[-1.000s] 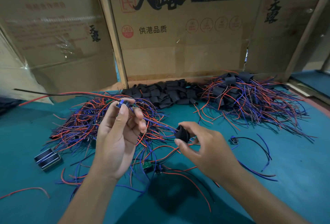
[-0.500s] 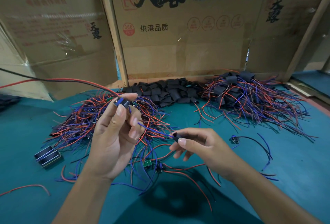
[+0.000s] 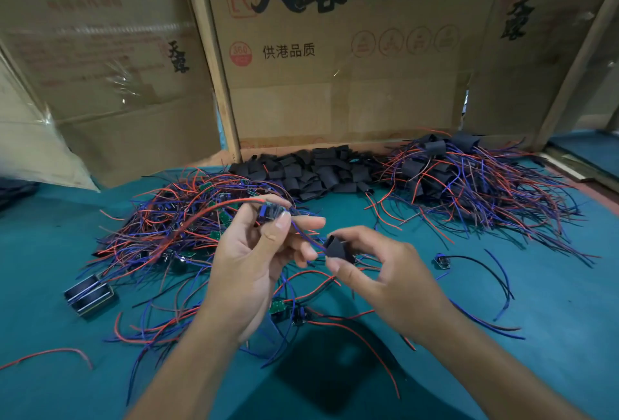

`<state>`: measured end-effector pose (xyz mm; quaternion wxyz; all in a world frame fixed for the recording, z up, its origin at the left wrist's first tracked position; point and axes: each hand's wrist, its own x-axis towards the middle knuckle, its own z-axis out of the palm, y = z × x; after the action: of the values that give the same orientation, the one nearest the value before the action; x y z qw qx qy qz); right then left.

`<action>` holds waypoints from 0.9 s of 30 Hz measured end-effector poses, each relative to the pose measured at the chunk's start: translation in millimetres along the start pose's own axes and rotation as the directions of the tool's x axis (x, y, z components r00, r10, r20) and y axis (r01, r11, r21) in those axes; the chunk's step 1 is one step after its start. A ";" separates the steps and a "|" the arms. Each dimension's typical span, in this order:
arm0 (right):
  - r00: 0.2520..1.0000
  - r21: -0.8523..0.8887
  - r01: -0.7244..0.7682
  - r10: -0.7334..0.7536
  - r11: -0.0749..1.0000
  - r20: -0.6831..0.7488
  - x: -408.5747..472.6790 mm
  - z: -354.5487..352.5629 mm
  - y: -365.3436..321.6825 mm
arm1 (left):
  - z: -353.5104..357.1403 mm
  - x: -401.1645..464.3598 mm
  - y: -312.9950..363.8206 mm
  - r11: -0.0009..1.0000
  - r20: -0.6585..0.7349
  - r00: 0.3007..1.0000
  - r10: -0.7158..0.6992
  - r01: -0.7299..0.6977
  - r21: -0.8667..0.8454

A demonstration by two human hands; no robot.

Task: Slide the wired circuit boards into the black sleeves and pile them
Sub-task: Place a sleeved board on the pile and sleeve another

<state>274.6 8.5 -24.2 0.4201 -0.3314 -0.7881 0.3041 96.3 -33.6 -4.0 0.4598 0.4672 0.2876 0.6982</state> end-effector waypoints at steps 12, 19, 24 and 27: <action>0.999 -0.088 0.016 -0.019 0.996 -0.036 -1.9 0.6 -6.0 | -0.5 -0.9 -23.2 0.962 -0.085 0.981 -0.173 0.187 0.199; 0.997 -0.202 0.074 -0.078 0.977 -0.012 1.2 -13.8 -5.7 | -0.1 3.9 -14.0 0.952 -0.160 0.940 -0.303 0.293 -0.083; 0.991 -0.207 0.132 -0.130 0.969 0.026 1.8 -15.1 -6.2 | 4.5 1.5 -13.2 0.939 -0.127 0.934 -0.335 0.320 -0.126; 0.989 -0.173 0.149 -0.149 0.974 0.013 1.7 -16.4 -6.9 | 5.6 -0.6 -13.5 0.872 -0.041 0.901 -0.432 0.405 -0.276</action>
<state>286.3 9.0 -10.6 0.4115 -0.3067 -0.8341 0.2021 106.5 -28.8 -13.2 0.6423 0.2933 0.3105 0.6364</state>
